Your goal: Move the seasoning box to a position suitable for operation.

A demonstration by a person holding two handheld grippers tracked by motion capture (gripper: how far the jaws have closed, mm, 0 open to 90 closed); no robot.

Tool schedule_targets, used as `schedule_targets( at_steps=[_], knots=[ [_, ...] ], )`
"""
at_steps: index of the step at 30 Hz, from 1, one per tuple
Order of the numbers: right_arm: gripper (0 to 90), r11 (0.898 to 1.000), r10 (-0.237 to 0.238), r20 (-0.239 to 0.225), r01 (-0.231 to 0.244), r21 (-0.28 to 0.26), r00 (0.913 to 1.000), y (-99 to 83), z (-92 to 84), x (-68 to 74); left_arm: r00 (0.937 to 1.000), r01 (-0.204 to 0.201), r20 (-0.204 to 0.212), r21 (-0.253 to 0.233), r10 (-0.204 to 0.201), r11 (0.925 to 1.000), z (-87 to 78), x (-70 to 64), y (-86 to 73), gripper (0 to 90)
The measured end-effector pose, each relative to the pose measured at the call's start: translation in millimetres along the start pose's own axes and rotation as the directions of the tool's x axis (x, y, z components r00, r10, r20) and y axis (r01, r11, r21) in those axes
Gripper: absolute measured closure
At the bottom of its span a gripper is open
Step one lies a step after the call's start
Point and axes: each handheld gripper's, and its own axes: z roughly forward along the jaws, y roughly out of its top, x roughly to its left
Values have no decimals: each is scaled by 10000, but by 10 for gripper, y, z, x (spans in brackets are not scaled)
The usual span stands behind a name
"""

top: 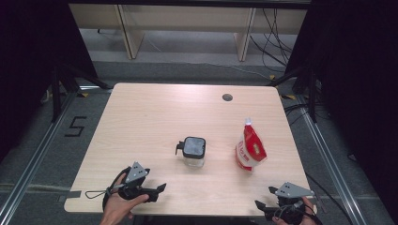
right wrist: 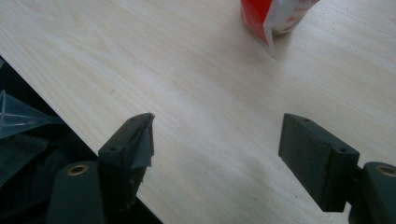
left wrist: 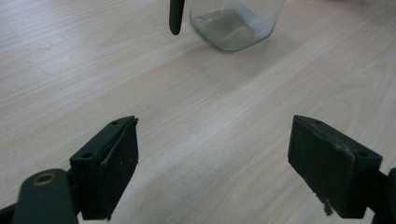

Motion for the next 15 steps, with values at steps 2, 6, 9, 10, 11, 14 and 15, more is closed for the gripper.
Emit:
schedule_targets(
  at_steps=[2, 6, 9, 10, 11, 14, 15],
  knots=[
    [272, 9999, 112, -74, -112, 85, 9999, -10, 13, -9, 10000, -51, 16, 34, 51, 10000, -7, 3, -11, 152],
    [273, 10000, -83, 49, 83, 31, 10000, -17, 5, -27, 9999, -58, -105, -82, 57, 10000, -26, 22, 5, 149],
    [273, 9997, -241, 187, 242, -44, 9995, -13, -3, -31, 9998, 87, -180, -226, -91, 9997, -6, 21, -8, 148],
    [273, 10000, -17, 109, 17, -33, 9999, -8, -6, -15, 9996, -16, -271, -140, 12, 9999, -15, 31, -4, 148],
    [273, 10000, -17, 109, 17, -33, 9999, -8, -6, -15, 9996, -16, -271, -140, 12, 9999, -15, 31, -4, 148],
    [274, 9995, 310, -31, -310, 44, 9995, -7, -12, 11, 9996, -95, -264, -99, 92, 9999, -30, 45, 6, 155],
    [276, 9998, 172, 56, -171, -101, 9998, -6, -9, 9, 9996, -97, -276, -61, 95, 9999, -30, 46, 2, 155]
  ],
)
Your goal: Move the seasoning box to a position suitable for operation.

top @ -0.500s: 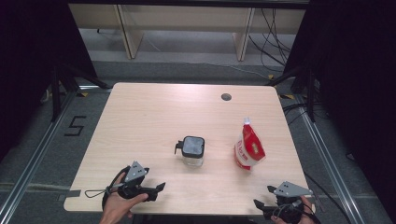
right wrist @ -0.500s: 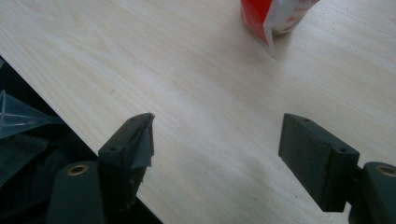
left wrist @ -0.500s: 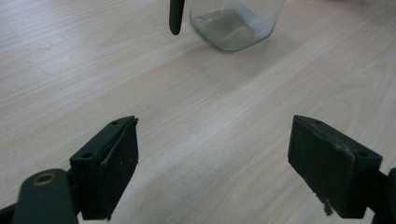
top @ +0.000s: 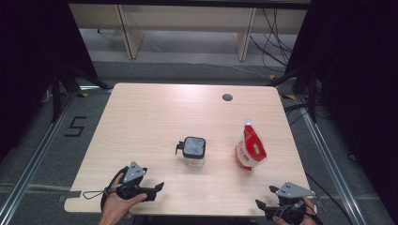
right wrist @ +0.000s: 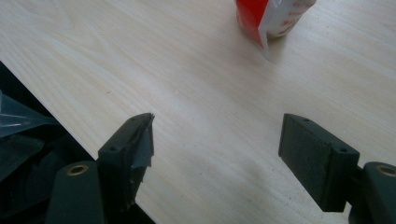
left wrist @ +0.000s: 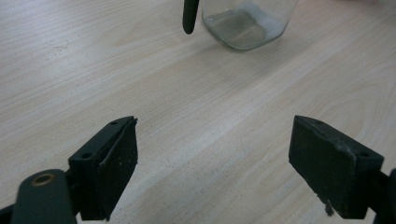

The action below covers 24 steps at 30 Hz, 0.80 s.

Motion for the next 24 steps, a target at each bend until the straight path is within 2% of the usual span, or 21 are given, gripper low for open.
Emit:
schedule_targets(
  at_steps=[1, 4, 5, 6, 7, 9, 10, 11, 12, 13, 14, 15, 16, 17, 19, 21, 24],
  knots=[
    [283, 9995, -278, 34, 278, -137, 9996, 5, -1, -25, 9998, 189, 13, 27, -189, 9998, 4, -9, -6, 154],
    [282, 9994, -259, 26, 260, -240, 9997, 5, -2, -25, 9999, 139, -8, -47, -139, 9999, 0, -4, 1, 151],
    [280, 9993, -321, -249, 317, -173, 9992, 11, -5, -39, 9998, 141, -104, -155, -143, 9998, 1, -4, 7, 150],
    [280, 9993, -321, -249, 317, -173, 9992, 11, -5, -39, 9998, 141, -104, -155, -143, 9998, 1, -4, 7, 149],
    [276, 9995, -278, -306, 274, -157, 9991, 13, -5, -37, 9997, 226, -82, -377, -229, 9990, 15, -14, 10, 148],
    [275, 9988, -403, -145, 399, -281, 9991, 13, -8, -40, 9997, 213, -87, -329, -216, 9992, 13, -15, 19, 148],
    [274, 9998, 115, -71, -116, -185, 9999, 7, -19, 1, 10000, -8, -61, -211, 7, 9998, 1, 1, 30, 148],
    [274, 9996, 38, 24, -37, -279, 10000, 10, -25, 2, 9997, 235, -71, -482, -239, 9986, 23, -11, 36, 148],
    [275, 9991, -93, 22, 94, -423, 10000, 11, -18, -9, 10000, 8, -93, -299, -11, 9996, 16, 9, 50, 148],
    [271, 9982, -251, 134, 258, -539, 9996, 16, -20, -30, 9997, 155, -167, -436, -162, 9989, 43, 18, 73, 149],
    [271, 9982, -251, 134, 258, -539, 9996, 16, -20, -30, 9997, 155, -167, -436, -162, 9989, 43, 18, 73, 150],
    [266, 9993, -7, 61, 9, -362, 10000, 14, -25, -19, 9998, -75, -204, -287, 70, 9996, 40, 45, 88, 150],
    [265, 9988, -183, 102, 188, -459, 9998, 15, -22, -33, 9997, -168, -207, -375, 161, 9992, 48, 65, 102, 152],
    [266, 9990, -122, 100, 126, -425, 9999, 15, -27, -31, 9997, -146, -201, -389, 139, 9991, 48, 83, 116, 161],
    [266, 9986, -222, 43, 224, -486, 9997, 18, -21, -42, 9997, 180, -142, -719, -191, 9972, 76, 107, 146, 211],
    [269, 9987, -187, 103, 192, -476, 9998, 19, -22, -41, 10000, -60, 25, -751, 62, 9972, 120, 163, 231, 230],
    [294, 9980, -354, 71, 358, -518, 9993, 15, -12, -55, 9998, -200, -18, -941, 199, 9954, 186, 165, 309, 270]
  ],
)
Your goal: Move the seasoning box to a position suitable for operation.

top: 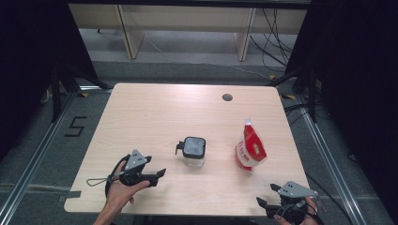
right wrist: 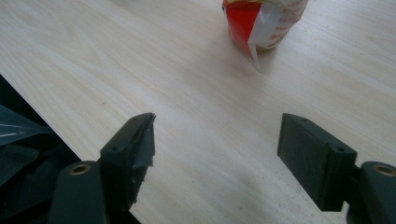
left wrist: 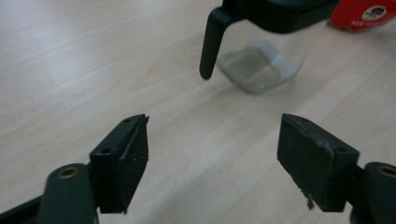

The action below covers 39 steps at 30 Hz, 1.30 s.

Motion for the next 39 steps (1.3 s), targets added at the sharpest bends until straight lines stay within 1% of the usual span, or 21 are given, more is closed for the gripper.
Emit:
schedule_targets(
  at_steps=[2, 3, 4, 5, 6, 8, 11, 12, 15, 16, 20, 24, 28, 29, 31, 32, 33, 34, 35, 36, 39],
  knots=[
    [293, 9998, 187, 0, -187, 104, 9998, -3, -8, 1, 9999, -61, 108, -131, 63, 9999, 85, 10, 60, 329],
    [294, 9986, 512, 76, -513, 147, 9987, -5, -18, 19, 9994, -309, 129, -166, 311, 9994, 176, 33, 111, 353],
    [294, 9986, 512, 76, -513, 147, 9987, -5, -18, 19, 9994, -309, 129, -166, 311, 9994, 176, 33, 111, 373],
    [294, 10000, 66, 171, -66, 0, 9998, -2, -14, -17, 9988, -476, 133, -245, 480, 9986, 270, 46, 153, 394],
    [294, 10000, 66, 171, -66, 0, 9998, -2, -14, -17, 9988, -476, 133, -245, 480, 9986, 270, 46, 153, 401],
    [293, 9993, 384, 46, -384, -2, 9993, -10, -1, 7, 9947, -1025, -39, -132, 1024, 9946, 417, 33, 211, 413],
    [294, 9999, 115, -101, -115, -28, 9999, -8, 7, -21, 9929, -1185, 49, -155, 1186, 9928, 514, 16, 249, 437],
    [294, 10000, 72, 19, -72, -41, 10000, -9, 2, -20, 9883, -1526, 22, -56, 1526, 9883, 531, 35, 273, 445],
    [294, 9998, 208, -161, -208, 57, 9997, -10, 7, -17, 9823, -1870, -88, 75, 1871, 9823, 593, 86, 320, 437],
    [293, 9998, 173, -81, -173, 4, 9998, -7, 8, -19, 9861, -1655, -135, -53, 1655, 9862, 614, 97, 325, 433],
    [293, 9999, 124, -84, -124, -16, 9999, -11, 20, -24, 9834, -1808, 140, -44, 1809, 9835, 665, 99, 320, 453],
    [294, 9998, 219, -87, -219, 2, 9997, -8, 18, -22, 9681, -2502, 117, 89, 2501, 9682, 703, 85, 346, 521],
    [294, 9998, 205, -37, -205, -31, 9998, -2, 7, -15, 9738, -2253, 308, -95, 2254, 9743, 742, 41, 365, 597],
    [294, 9993, 360, -254, -359, 62, 9990, -4, 13, -10, 9694, -2433, 308, -61, 2434, 9699, 752, 45, 375, 627],
    [294, 9997, 236, -175, -236, -25, 9996, -3, 17, -17, 9683, -2464, 363, -203, 2470, 9690, 784, 42, 376, 656],
    [294, 9985, 539, -186, -539, -7, 9984, -7, 19, 11, 9686, -2419, 546, -202, 2426, 9701, 794, 48, 376, 666],
    [294, 9991, 417, -180, -417, 17, 9990, -3, 16, 6, 9746, -2162, 526, -313, 2176, 9759, 811, 36, 369, 686],
    [294, 9991, 417, -180, -417, 17, 9990, -3, 16, 6, 9746, -2162, 526, -313, 2176, 9759, 811, 36, 369, 696],
    [295, 9999, 96, -130, -98, -117, 9999, 0, 16, -9, 9724, -2183, 757, -363, 2205, 9752, 811, 50, 364, 722],
    [295, 9999, 94, -126, -95, -135, 9999, 2, 14, -9, 9724, -2183, 757, -363, 2205, 9752, 811, 50, 364, 733],
    [296, 9999, 124, -195, -126, -94, 9997, 4, 12, -10, 9571, -2806, 726, -108, 2807, 9598, 767, 51, 369, 745]
  ],
)
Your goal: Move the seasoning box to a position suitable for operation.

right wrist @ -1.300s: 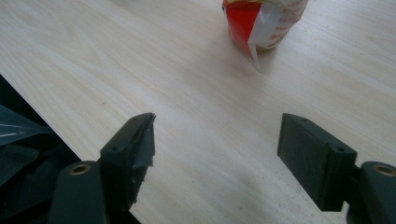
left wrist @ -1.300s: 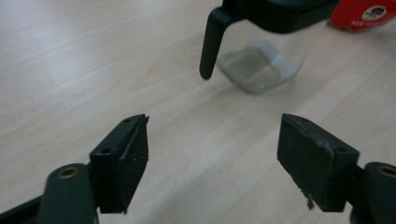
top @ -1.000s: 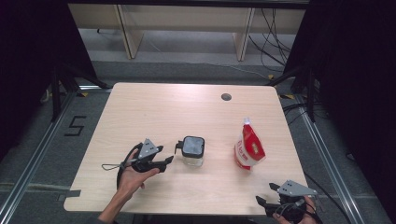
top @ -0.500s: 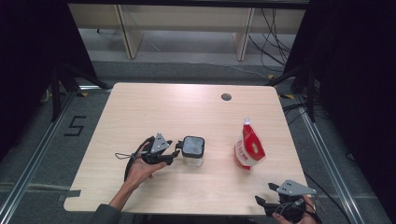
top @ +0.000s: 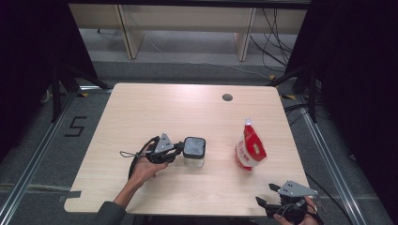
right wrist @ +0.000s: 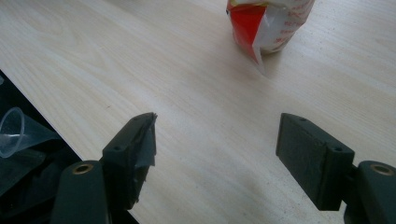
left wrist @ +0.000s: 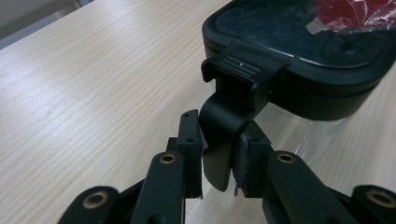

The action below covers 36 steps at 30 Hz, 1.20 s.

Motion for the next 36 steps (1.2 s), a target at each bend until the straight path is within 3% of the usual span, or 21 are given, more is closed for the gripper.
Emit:
schedule_targets(
  at_steps=[2, 10, 11, 12, 14, 15, 16, 18, 19, 20, 22, 23, 29, 30, 36],
  knots=[
    [297, 10000, -9, -3, 9, -17, 10000, 0, 0, 0, 10000, 52, -5, -250, -52, 9997, 10, -24, 1, 746],
    [310, 9997, 248, -17, -248, -38, 9997, 2, -13, 20, 9994, 217, 287, -95, -214, 9997, -110, -112, 0, 737],
    [310, 9997, 248, -17, -248, -38, 9997, 2, -13, 20, 9992, 224, 334, -261, -215, 9994, -111, -123, -3, 737],
    [315, 9998, 164, -85, -165, -58, 9998, 3, -10, 21, 9983, 430, 395, -213, -421, 9988, -136, -149, -9, 735],
    [315, 9999, 156, -25, -156, -57, 9999, 3, -11, 24, 9977, 474, 495, -122, -467, 9988, -158, -155, -12, 734],
    [315, 9999, 156, -156, -155, 15, 9998, 3, -7, 25, 9977, 230, 636, 39, -232, 9997, -181, -137, -13, 733],
    [315, 9998, -191, -167, 191, -13, 9997, 2, 15, 8, 9965, 377, 743, 52, -380, 9993, -198, -154, -34, 732],
    [315, 9996, -254, -338, 257, 93, 9991, 9, 13, 4, 9963, 390, 764, -18, -387, 9992, -205, -163, -50, 732],
    [315, 9996, -254, -338, 257, 93, 9991, 9, 13, 4, 9942, 697, 828, -144, -682, 9975, -204, -185, -66, 732],
    [315, 10000, -46, -262, 47, 21, 9996, 8, 5, 13, 9936, 697, 897, -112, -684, 9975, -221, -195, -81, 732],
    [315, 10000, -26, -199, 26, 17, 9998, 5, 10, 14, 9938, 583, 952, -60, -574, 9983, -239, -204, -95, 732],
    [314, 10000, -40, -149, 40, 19, 9999, 2, 13, 14, 9928, 739, 948, -66, -729, 9972, -248, -226, -102, 732],
    [314, 9999, -84, -226, 86, 79, 9997, 6, 16, 24, 9905, 732, 1177, -121, -713, 9972, -293, -307, -126, 732],
    [314, 9998, 140, -236, -136, 171, 9996, 2, 10, 42, 9907, 628, 1213, -120, -609, 9980, -305, -331, -125, 732],
    [314, 9999, -96, -226, 98, 93, 9997, 7, 19, 23, 9885, 513, 1424, -28, -504, 9987, -359, -388, -143, 731]
  ],
)
